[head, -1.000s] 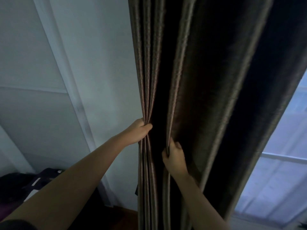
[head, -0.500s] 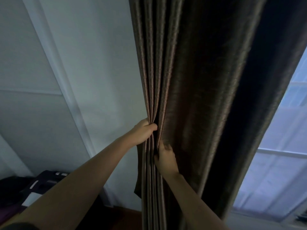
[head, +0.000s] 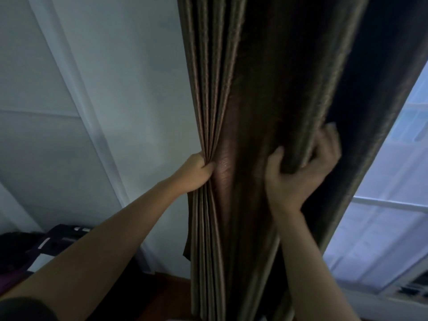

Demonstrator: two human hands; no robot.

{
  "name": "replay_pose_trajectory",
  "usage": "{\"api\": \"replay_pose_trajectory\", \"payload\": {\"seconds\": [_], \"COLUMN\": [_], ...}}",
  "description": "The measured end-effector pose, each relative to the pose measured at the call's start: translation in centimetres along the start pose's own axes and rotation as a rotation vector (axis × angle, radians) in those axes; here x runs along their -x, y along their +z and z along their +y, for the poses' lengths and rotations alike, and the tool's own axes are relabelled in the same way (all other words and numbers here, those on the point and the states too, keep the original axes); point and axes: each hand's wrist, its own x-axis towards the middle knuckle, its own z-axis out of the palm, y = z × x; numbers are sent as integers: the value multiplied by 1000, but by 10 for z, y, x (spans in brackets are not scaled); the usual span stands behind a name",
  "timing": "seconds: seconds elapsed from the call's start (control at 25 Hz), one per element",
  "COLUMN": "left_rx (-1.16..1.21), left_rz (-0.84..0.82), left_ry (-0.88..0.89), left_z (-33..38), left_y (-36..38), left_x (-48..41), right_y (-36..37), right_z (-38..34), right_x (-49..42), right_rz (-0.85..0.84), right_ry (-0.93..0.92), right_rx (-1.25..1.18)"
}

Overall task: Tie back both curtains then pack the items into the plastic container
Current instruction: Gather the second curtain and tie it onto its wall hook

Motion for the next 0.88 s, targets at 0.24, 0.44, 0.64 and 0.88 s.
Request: {"api": "replay_pose_trajectory", "payload": {"seconds": [0.24, 0.44, 0.64, 0.88], "left_rx": [-12, 15, 90, 117], "left_rz": [-67, -42, -89, -95], "left_ry": [-46, -48, -9, -47], "left_z": [20, 24, 29, 38], "left_y": [23, 25, 29, 30], "left_x": [-8, -11, -7, -2], "right_y": [19, 12, 8, 4], "right_z": [47, 70, 57, 50], "right_x": [-6, 55, 89, 105], "right_rz": [-536, -926, -1109, -1199], "right_ry": [497, 546, 482, 490], "right_rx": [33, 66, 53, 1]}}
